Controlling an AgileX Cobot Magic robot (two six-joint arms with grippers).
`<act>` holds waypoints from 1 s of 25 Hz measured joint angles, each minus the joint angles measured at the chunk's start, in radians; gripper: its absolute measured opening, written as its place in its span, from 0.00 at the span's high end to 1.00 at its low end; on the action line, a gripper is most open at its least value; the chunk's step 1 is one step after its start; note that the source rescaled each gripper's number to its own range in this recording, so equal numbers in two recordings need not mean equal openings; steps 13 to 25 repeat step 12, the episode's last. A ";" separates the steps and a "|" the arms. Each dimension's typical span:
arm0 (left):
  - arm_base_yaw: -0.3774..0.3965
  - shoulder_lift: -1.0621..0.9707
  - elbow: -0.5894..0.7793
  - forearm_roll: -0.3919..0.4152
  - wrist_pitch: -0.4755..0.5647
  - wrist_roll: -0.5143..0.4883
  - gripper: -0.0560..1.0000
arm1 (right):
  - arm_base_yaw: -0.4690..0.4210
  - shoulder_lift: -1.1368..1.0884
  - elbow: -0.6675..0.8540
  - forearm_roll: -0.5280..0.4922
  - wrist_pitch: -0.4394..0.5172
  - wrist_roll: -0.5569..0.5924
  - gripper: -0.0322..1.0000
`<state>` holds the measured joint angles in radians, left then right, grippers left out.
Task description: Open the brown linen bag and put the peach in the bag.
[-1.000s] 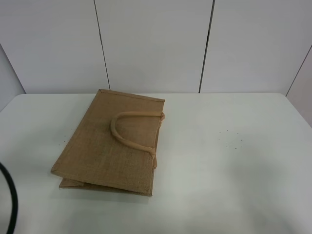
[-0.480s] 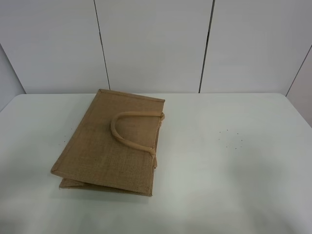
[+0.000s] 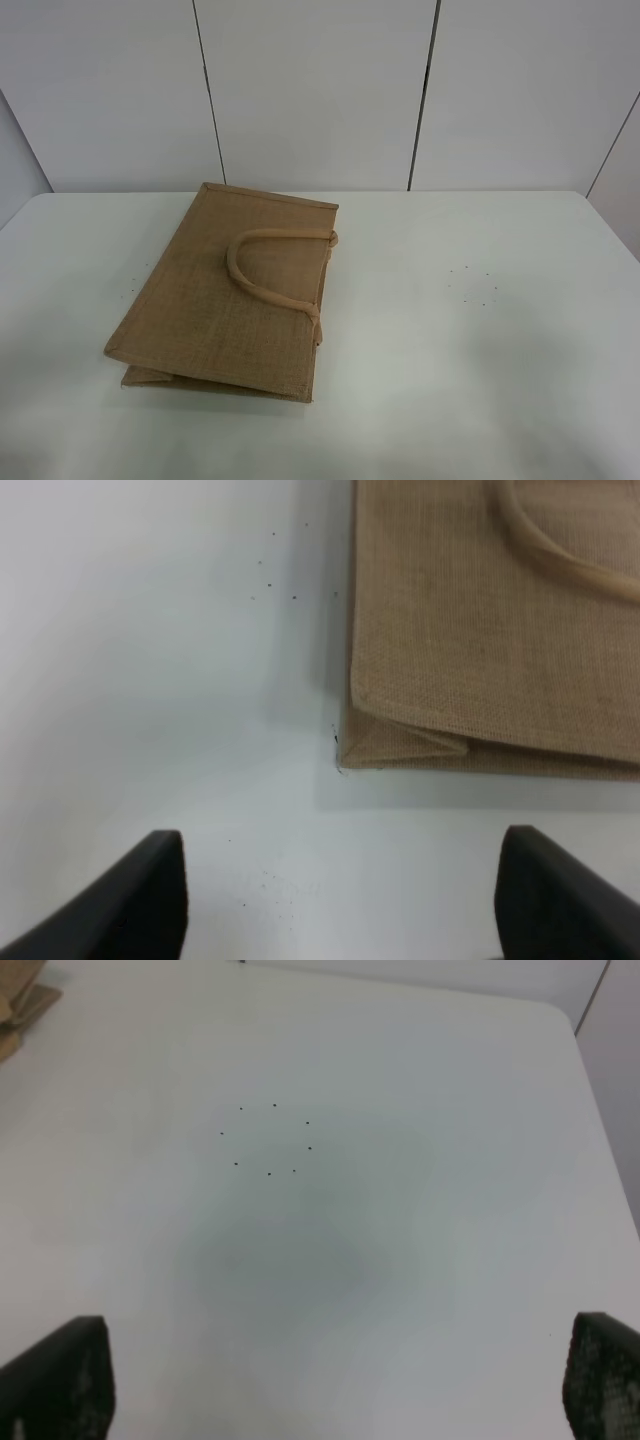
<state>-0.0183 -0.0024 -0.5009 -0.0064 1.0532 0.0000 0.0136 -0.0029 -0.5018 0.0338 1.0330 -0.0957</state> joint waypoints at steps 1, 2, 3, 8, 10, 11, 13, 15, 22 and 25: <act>0.000 0.000 0.000 0.000 0.000 0.000 0.10 | 0.000 0.000 0.000 0.000 0.000 0.000 0.00; 0.000 0.000 0.000 -0.001 0.000 0.000 0.10 | 0.000 0.000 0.000 0.000 0.000 0.000 0.00; 0.000 0.000 0.000 -0.001 0.000 0.000 0.10 | 0.000 0.000 0.000 0.000 0.000 0.000 0.00; 0.000 0.000 0.000 -0.001 0.000 0.000 0.10 | 0.000 0.000 0.000 0.000 0.000 0.000 0.00; 0.000 0.000 0.000 -0.001 0.000 0.000 0.10 | 0.000 0.000 0.000 0.000 0.000 0.000 0.00; 0.000 0.000 0.000 -0.001 0.000 0.000 0.10 | 0.000 0.000 0.000 0.000 0.000 0.000 0.00; 0.000 0.000 0.000 -0.001 0.000 0.000 0.10 | 0.000 0.000 0.000 0.000 0.000 0.000 0.00; 0.000 0.000 0.000 -0.001 0.000 0.000 0.10 | 0.000 0.000 0.000 0.000 0.000 0.000 0.00; 0.000 0.000 0.000 -0.001 0.000 0.000 0.10 | 0.000 0.000 0.000 0.000 0.000 0.000 0.00; 0.000 0.000 0.000 -0.001 0.000 0.000 0.10 | 0.000 0.000 0.000 0.000 0.000 0.000 0.00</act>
